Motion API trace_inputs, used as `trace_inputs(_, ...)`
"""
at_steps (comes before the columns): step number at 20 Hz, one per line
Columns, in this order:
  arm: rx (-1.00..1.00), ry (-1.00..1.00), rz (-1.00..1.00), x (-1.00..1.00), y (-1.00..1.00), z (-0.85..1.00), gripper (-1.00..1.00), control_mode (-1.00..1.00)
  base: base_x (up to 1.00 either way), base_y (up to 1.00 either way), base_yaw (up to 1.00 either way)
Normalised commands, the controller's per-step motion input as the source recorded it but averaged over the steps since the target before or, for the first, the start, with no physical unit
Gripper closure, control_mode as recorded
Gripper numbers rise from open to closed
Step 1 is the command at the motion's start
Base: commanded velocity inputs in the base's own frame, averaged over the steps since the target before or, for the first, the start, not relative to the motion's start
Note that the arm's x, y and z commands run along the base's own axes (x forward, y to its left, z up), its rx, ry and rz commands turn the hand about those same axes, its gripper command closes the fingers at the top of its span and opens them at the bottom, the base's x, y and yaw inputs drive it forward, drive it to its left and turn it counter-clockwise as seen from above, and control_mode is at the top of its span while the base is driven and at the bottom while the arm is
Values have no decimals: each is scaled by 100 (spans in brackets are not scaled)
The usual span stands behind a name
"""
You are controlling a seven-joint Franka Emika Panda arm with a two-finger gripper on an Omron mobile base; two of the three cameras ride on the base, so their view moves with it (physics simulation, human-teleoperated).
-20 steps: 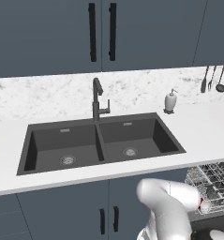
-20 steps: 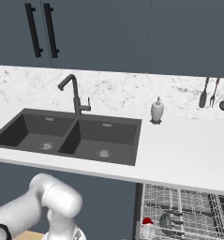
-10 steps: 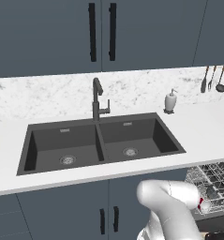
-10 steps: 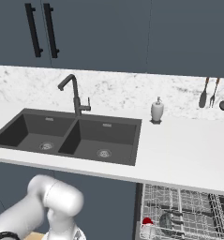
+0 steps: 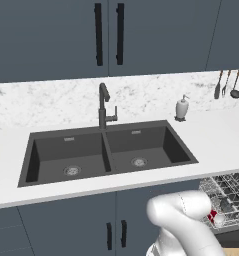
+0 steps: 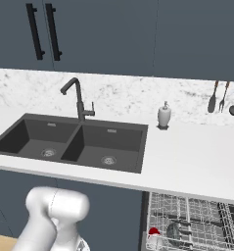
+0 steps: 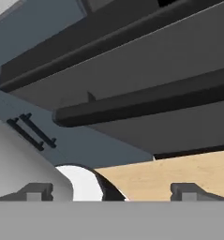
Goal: Pick up the cup and bowl from the counter, place them in the dishwasher, and close the dishwasher door.
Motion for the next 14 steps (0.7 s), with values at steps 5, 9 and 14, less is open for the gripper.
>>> trace_inputs(5,19,-18,-7,92,0,-32,-100,-100,0,0,0)
trace_inputs(9,14,-7,-5,100,0,-43,-100,-100,0,0,0)
trace_inputs(14,11,-2,-4,100,0,-57,-100,-100,0,0,0)
